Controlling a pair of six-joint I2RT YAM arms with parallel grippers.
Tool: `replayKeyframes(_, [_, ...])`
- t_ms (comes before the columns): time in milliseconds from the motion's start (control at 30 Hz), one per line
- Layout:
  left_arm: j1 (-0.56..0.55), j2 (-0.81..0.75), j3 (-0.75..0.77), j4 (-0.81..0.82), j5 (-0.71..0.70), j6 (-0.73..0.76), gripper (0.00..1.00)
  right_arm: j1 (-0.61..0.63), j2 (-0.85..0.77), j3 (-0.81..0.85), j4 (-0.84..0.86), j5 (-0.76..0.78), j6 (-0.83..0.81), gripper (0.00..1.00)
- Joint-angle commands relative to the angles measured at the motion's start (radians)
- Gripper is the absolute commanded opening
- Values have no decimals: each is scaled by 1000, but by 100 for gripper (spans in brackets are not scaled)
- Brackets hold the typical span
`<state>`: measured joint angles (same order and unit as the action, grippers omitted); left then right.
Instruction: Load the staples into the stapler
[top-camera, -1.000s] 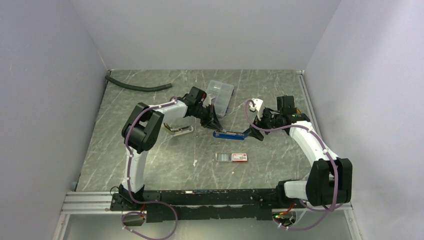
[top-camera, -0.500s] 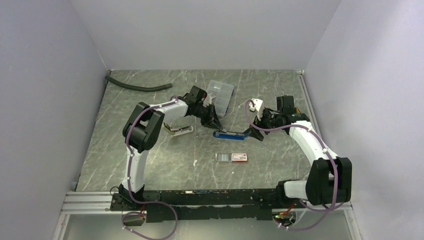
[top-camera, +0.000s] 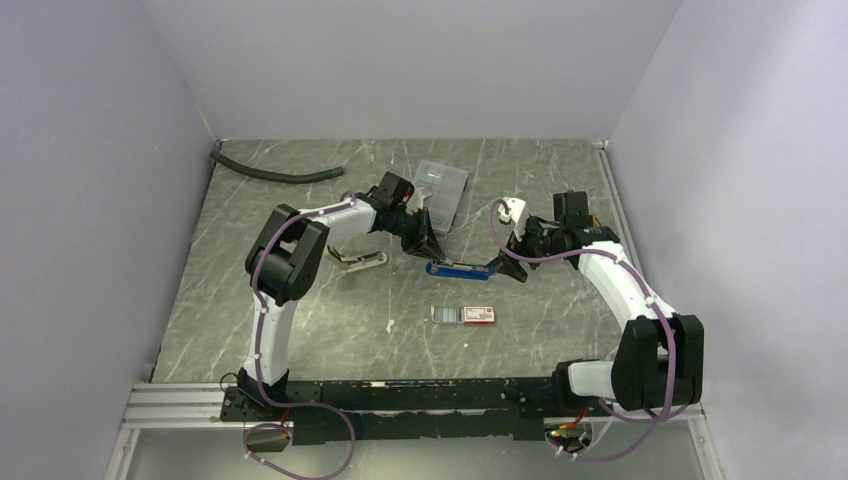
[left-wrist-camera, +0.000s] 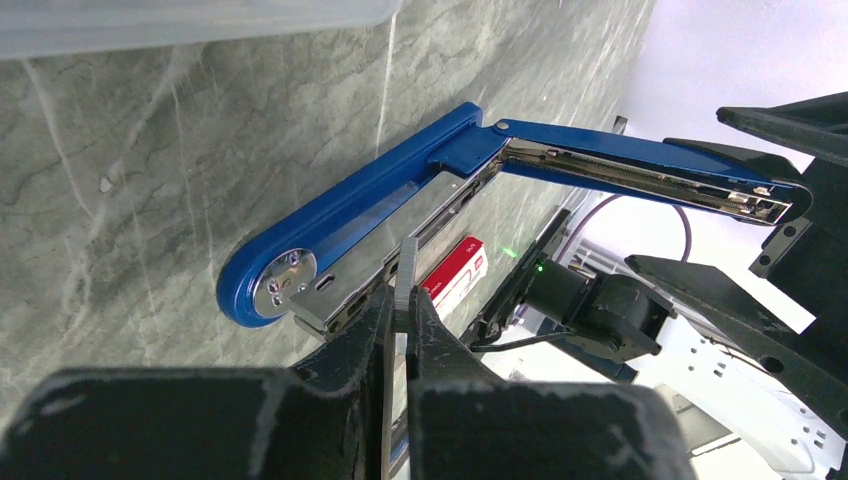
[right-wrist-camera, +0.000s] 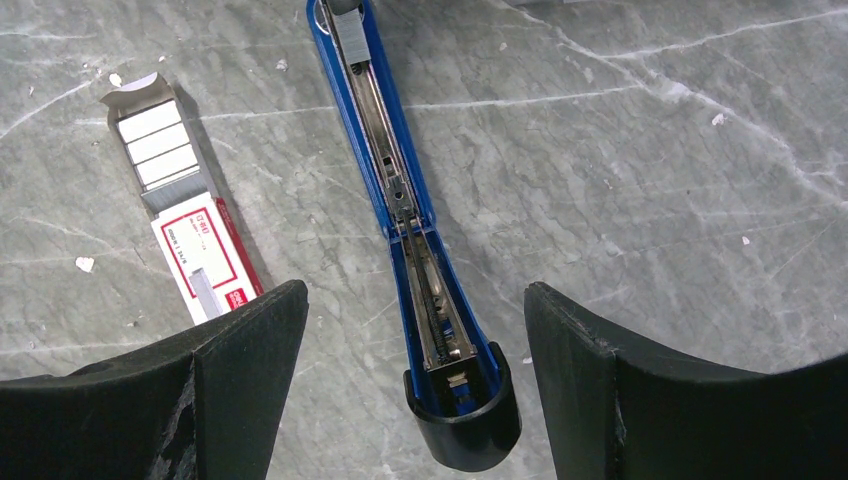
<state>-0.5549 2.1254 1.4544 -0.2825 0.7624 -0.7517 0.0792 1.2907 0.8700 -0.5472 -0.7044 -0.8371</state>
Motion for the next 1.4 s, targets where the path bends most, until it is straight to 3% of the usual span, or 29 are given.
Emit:
replayKeyframes(0, [3, 20, 32, -8, 2, 17, 3, -5, 1, 3, 1, -22, -13, 83])
replayKeyframes(1367, [-13, 53, 102, -106, -40, 68, 7, -7, 12, 6, -4, -23, -8, 83])
